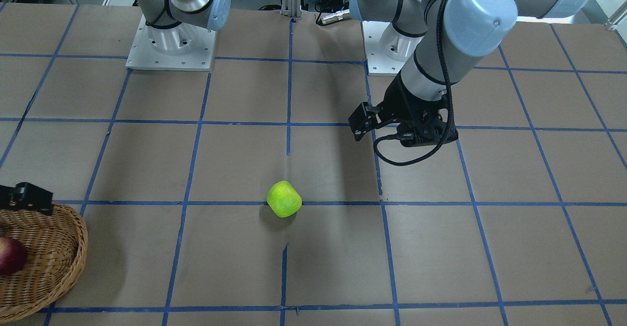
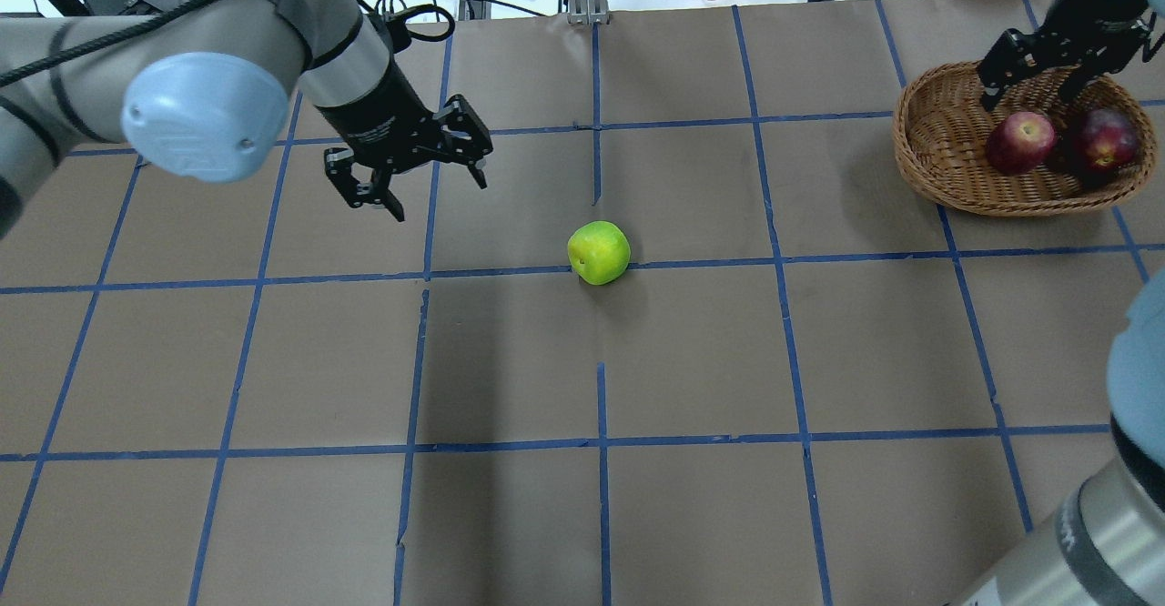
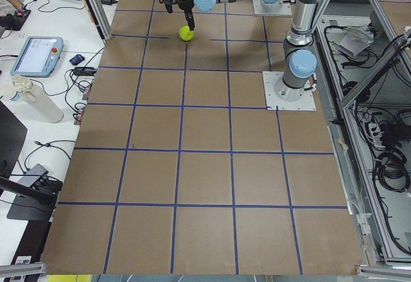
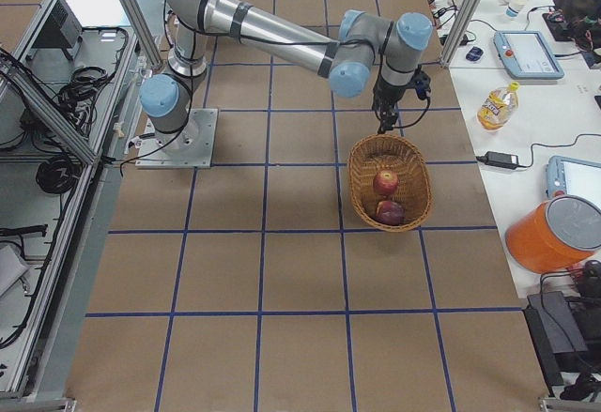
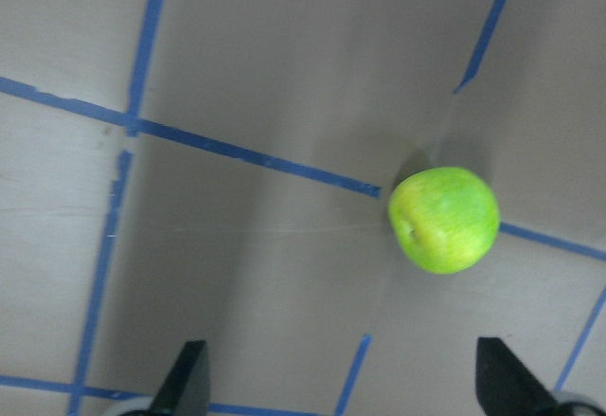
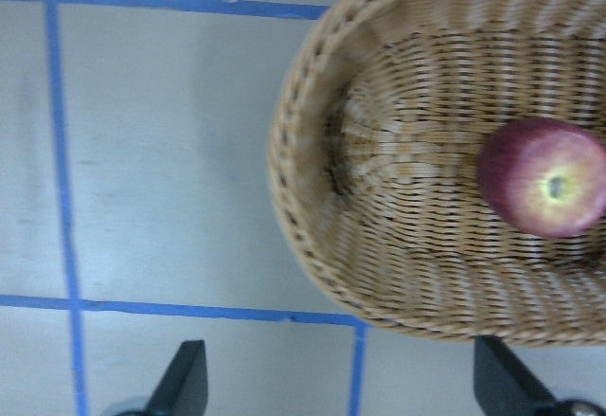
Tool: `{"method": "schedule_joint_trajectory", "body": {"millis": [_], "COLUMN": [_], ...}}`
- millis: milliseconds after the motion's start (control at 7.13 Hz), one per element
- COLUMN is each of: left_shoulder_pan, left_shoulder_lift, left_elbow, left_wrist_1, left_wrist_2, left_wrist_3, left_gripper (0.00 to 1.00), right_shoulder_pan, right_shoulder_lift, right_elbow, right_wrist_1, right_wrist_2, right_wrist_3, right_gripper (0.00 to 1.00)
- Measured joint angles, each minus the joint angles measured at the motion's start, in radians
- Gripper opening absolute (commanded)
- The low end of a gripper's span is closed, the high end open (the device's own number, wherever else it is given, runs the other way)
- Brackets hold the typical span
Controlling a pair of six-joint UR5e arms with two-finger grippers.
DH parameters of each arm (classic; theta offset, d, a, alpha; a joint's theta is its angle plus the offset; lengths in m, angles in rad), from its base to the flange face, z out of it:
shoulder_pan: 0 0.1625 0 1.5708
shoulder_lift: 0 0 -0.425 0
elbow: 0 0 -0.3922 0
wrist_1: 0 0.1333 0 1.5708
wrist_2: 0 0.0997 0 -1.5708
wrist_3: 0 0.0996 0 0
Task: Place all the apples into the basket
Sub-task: 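Lower the right gripper onto the green apple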
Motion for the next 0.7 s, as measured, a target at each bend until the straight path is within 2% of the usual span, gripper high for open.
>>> {"method": "schedule_joint_trajectory", "body": {"millis": [281,701], "left_shoulder_pan": [0.021,0.025], "left_shoulder_lift": [0.060,0.051], "left_elbow": [0.002,0.062], "left_wrist_1": [-0.033,-0.087], "left_wrist_2": [0.077,0.097], "left_wrist_3": [0.086,0.204], "left_gripper": [1.00,1.00], "right_shoulder_pan": [0.186,0.426], "right_shoulder_lift": [-0.018,-0.010], "right_elbow": [0.007,0.029], "right_wrist_1": [0.032,0.025], "right_wrist_2": [0.043,0.058], "right_wrist_3": [0.151,0.407], "right_gripper": [1.00,1.00]}}
